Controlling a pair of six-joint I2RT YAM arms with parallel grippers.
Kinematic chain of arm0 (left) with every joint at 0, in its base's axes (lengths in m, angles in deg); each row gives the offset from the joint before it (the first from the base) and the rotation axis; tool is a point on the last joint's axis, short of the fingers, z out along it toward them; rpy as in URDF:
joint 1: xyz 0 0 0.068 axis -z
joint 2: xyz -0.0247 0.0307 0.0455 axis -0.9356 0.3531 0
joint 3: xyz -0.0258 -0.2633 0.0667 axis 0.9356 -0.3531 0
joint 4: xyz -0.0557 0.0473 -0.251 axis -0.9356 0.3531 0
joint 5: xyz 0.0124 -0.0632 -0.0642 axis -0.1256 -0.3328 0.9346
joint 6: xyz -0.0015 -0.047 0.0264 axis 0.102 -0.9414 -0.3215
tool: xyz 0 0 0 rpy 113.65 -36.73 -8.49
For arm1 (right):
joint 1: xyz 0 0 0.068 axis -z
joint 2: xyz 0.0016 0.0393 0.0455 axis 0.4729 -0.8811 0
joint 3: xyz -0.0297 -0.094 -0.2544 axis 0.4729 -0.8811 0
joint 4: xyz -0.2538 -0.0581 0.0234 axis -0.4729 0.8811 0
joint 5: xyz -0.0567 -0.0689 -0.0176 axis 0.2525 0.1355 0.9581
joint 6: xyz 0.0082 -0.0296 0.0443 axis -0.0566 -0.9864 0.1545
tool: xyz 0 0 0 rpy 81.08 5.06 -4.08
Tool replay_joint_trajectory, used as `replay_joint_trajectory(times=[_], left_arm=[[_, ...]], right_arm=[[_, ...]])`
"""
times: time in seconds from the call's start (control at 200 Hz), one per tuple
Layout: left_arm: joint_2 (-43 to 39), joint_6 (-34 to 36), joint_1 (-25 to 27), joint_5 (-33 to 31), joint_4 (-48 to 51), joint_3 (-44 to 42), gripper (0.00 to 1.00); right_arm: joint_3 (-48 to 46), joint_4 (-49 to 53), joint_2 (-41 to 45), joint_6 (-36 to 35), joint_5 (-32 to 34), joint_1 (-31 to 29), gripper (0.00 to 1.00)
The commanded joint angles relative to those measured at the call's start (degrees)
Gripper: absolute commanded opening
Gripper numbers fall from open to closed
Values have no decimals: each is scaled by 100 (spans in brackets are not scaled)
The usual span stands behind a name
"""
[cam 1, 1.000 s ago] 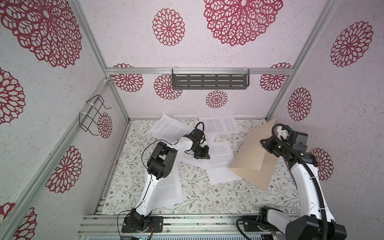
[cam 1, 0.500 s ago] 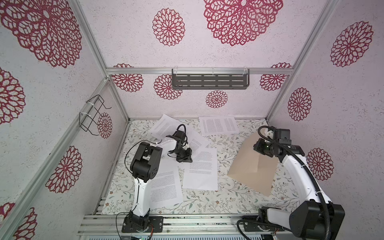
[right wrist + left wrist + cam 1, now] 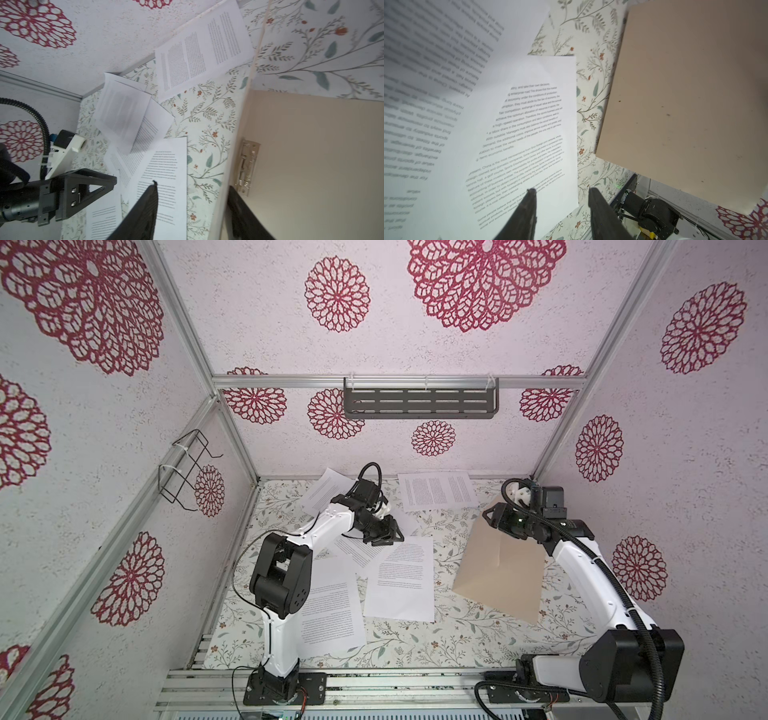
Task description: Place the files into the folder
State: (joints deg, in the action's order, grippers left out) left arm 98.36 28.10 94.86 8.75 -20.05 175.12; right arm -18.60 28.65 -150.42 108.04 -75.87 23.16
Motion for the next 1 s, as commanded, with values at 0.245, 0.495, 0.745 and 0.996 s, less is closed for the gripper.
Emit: replay_joint_trajectory(times=[0.245, 0.495, 0.745, 0.996], left_arm=[[-425, -991, -954, 15, -555, 171, 50], [-1066, -481, -1365, -747, 134, 252, 51], [-355, 292, -190, -776, 704, 884, 57], [1341, 270, 636, -301, 705, 1733, 58]], right_arm=[[1534, -1413, -2204, 624, -168, -1410, 71], [1899, -1131, -2038, 217, 179, -1475, 79], [-814, -1371, -295, 491, -244, -364, 64], [-2406, -1337, 635, 546, -192, -100, 42]])
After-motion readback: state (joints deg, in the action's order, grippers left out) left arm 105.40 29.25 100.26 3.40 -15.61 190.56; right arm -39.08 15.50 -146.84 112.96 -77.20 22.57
